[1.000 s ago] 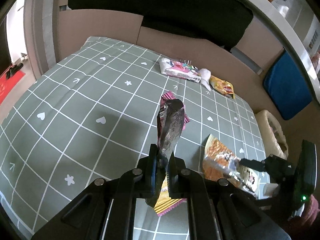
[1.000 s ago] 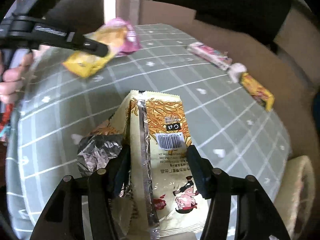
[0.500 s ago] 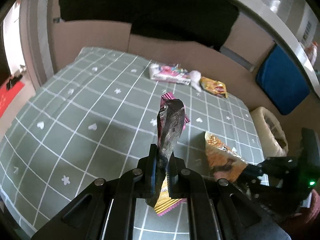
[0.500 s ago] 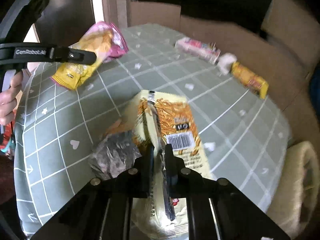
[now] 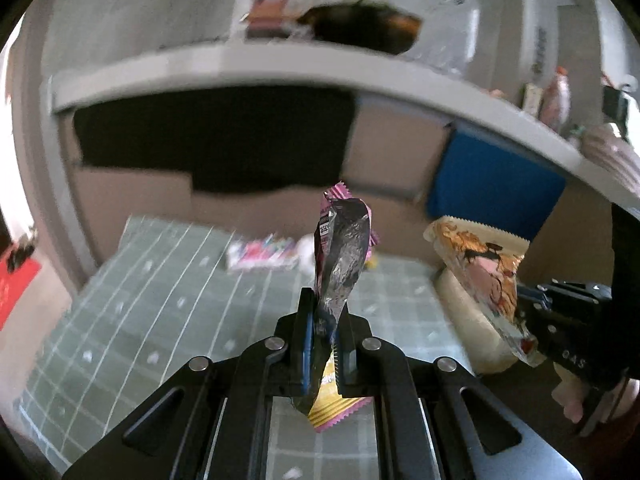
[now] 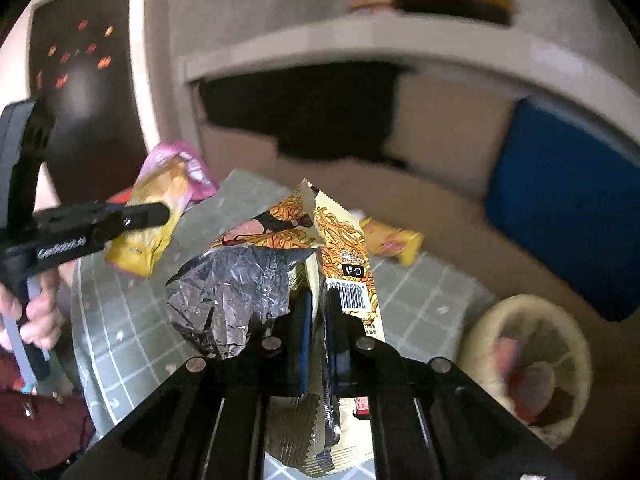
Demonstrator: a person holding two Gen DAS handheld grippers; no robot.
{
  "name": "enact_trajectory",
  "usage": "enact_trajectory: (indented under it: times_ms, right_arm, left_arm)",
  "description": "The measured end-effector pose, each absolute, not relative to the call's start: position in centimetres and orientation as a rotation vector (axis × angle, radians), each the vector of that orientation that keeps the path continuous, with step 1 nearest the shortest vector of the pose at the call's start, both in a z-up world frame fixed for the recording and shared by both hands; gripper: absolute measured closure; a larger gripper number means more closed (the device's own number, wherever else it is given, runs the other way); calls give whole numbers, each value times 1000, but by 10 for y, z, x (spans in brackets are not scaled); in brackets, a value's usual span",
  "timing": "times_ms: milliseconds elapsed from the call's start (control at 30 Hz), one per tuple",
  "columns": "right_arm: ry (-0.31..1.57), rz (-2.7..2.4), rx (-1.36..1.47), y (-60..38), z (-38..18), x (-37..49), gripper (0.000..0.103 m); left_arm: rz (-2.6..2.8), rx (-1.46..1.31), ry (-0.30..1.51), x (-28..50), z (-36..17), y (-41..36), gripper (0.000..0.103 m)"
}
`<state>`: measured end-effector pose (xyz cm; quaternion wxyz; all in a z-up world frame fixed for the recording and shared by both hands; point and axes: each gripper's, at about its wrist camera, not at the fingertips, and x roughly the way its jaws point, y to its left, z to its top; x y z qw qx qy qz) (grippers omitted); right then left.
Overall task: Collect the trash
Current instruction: 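Carry the pink wrapper and snack bag over the trash bin and release both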
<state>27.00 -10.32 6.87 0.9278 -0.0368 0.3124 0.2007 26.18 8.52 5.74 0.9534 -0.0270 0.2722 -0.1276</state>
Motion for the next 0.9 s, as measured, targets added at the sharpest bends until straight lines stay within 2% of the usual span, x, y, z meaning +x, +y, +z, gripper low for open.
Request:
enact_trajectory:
  times_ms: [233, 400, 633, 900]
  right_arm:
    - [521, 244, 25, -196, 122, 247, 97]
    - [505, 99, 57, -264, 127, 234, 96]
    - [618, -1, 178, -349, 70, 249, 96]
    - [709, -16, 283, -384, 12, 283, 96]
  left_arm:
    - [-373, 0, 450, 258, 108, -6, 95]
    - [-455, 7, 528, 282, 104, -74, 95]
    - [-528, -18, 737, 350, 47, -148, 95]
    - [-589, -57, 909, 397, -11, -189, 95]
